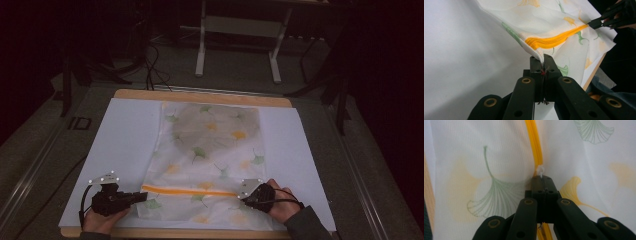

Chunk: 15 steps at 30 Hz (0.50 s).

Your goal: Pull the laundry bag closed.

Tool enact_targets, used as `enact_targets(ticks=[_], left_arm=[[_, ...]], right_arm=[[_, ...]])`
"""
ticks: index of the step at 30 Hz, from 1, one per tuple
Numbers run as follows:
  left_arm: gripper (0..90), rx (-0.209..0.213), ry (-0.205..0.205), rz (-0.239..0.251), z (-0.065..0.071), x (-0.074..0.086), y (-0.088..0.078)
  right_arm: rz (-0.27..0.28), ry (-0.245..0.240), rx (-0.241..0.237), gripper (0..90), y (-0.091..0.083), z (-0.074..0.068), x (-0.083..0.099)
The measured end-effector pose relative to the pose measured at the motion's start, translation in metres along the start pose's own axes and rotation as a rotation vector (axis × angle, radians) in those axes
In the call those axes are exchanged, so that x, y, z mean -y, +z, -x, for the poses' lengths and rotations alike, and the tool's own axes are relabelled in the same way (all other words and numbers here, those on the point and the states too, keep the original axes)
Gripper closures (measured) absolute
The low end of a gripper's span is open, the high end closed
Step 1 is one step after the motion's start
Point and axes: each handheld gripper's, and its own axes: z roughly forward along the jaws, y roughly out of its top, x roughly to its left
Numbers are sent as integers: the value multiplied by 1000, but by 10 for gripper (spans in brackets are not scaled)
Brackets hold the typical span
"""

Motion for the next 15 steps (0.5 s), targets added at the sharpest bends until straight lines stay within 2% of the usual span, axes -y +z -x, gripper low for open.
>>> enact_targets(ticks=[15], left_arm=[[885, 3, 0, -3, 0, 0, 0]], right_arm=[[-11, 7, -5, 900, -2, 2, 6]])
